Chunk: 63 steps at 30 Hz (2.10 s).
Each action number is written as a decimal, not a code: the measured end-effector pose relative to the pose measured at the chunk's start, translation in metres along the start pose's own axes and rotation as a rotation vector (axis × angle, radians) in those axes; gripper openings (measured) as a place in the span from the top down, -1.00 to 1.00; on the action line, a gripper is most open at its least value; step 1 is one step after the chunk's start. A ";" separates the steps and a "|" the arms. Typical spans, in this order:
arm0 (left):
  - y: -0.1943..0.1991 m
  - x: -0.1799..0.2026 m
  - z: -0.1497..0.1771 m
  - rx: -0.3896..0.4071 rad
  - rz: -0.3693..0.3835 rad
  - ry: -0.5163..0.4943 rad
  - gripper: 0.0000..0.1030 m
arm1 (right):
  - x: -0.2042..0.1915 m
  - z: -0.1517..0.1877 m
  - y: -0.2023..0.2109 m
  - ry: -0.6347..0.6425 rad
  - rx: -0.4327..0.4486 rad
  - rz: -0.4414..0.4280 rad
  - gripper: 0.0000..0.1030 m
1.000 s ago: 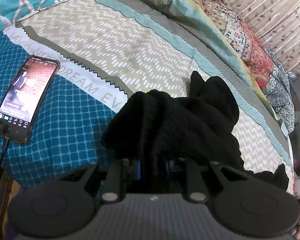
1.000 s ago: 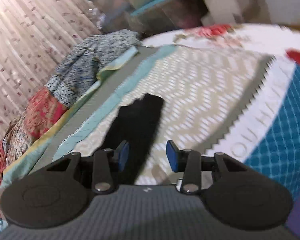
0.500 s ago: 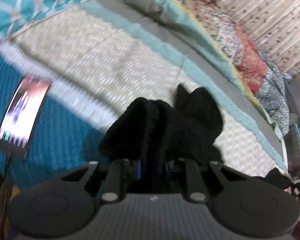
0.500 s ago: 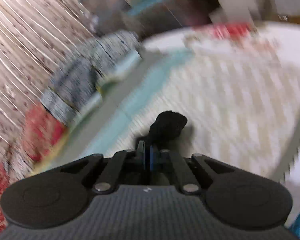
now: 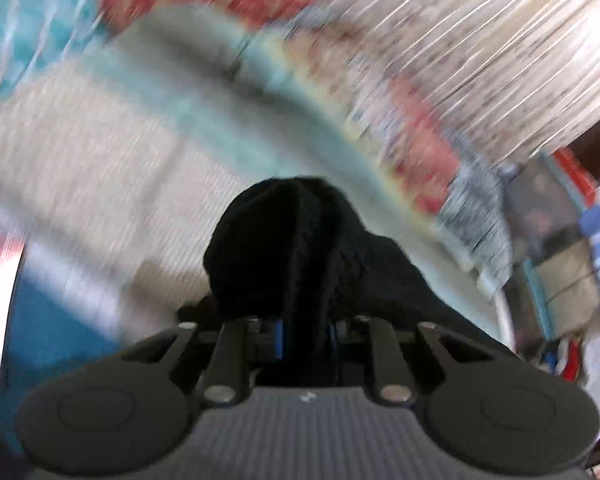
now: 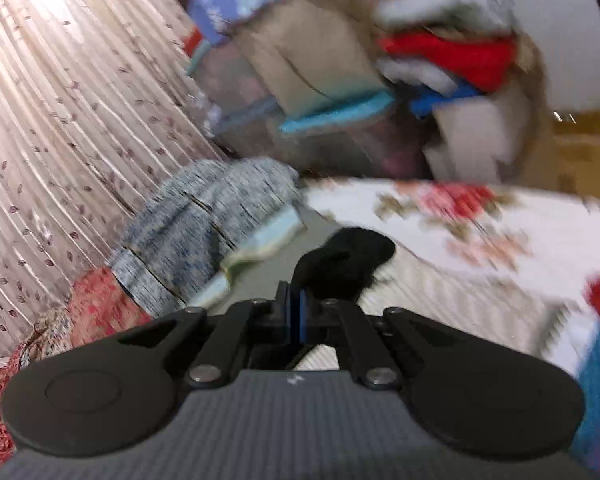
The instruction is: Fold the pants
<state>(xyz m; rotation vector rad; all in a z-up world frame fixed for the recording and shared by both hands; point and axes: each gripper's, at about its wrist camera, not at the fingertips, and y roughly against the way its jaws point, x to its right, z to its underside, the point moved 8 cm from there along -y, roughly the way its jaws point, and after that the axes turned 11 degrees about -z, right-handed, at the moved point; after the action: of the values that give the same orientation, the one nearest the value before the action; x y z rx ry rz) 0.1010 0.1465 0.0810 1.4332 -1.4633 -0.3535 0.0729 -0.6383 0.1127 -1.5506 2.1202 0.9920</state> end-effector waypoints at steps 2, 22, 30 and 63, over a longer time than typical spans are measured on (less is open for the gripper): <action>-0.026 -0.030 0.048 -0.120 -0.063 0.016 0.66 | 0.026 0.021 0.011 -0.004 -0.031 0.046 0.87; -0.007 -0.095 0.014 0.098 -0.117 -0.010 -0.14 | -0.101 0.096 0.056 0.353 -0.245 -0.092 0.29; -0.109 -0.051 0.023 -0.089 -0.008 -0.038 -0.72 | -0.333 0.257 -0.083 0.563 -0.650 -0.563 -0.16; -0.099 -0.049 0.033 -0.035 -0.064 -0.068 -0.36 | -0.099 0.168 -0.082 0.360 -0.298 0.028 -0.29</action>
<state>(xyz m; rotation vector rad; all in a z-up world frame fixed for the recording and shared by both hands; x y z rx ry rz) 0.1210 0.1502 -0.0320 1.4544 -1.4611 -0.4694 0.1611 -0.4653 0.0289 -1.9760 2.3147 1.1537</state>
